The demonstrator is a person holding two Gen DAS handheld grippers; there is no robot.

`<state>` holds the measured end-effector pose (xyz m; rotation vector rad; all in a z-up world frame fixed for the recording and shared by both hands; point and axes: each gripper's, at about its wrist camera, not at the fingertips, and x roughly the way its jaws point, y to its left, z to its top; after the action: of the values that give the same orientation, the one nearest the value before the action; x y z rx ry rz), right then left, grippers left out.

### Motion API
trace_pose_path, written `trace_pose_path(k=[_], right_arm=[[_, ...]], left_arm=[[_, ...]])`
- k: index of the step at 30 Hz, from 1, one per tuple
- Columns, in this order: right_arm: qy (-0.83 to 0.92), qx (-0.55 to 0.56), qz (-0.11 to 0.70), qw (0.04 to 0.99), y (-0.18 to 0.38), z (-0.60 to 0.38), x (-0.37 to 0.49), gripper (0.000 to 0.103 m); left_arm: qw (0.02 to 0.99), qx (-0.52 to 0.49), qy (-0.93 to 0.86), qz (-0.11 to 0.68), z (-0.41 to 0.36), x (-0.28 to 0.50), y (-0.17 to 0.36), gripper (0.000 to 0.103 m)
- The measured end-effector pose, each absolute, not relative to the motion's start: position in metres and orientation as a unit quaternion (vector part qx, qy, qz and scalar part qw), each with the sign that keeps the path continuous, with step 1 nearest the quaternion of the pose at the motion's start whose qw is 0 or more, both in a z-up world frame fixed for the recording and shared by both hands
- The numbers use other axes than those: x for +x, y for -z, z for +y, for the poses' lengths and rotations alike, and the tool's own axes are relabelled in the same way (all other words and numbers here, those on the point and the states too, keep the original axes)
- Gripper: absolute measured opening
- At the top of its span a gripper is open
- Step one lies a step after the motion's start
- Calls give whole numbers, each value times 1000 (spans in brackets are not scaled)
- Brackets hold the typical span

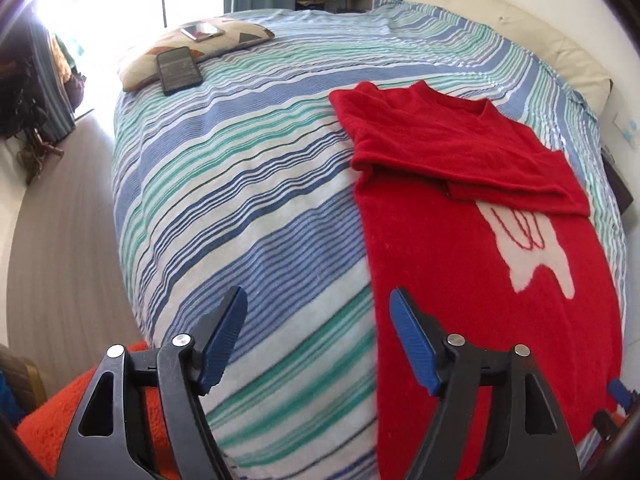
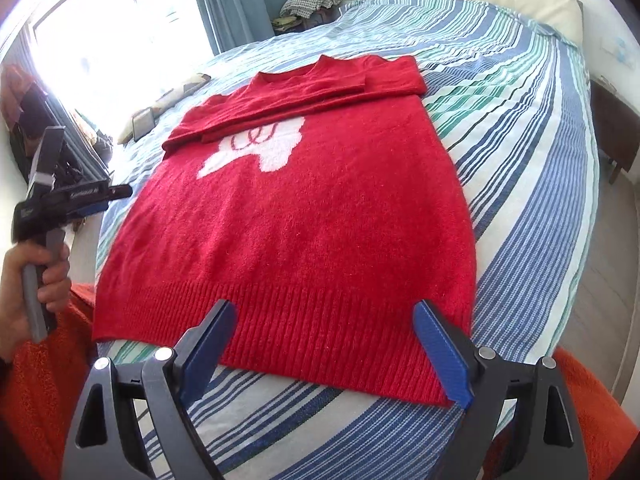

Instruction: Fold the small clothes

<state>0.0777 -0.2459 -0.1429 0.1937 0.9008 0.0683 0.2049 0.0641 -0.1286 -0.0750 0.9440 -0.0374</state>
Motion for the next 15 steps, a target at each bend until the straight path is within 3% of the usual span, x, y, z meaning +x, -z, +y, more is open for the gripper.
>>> trace_pose_path(k=[15], right_arm=[[-1, 115, 409, 905, 123, -256, 50, 89]], left_arm=[[891, 19, 12, 454, 32, 158, 110, 79]])
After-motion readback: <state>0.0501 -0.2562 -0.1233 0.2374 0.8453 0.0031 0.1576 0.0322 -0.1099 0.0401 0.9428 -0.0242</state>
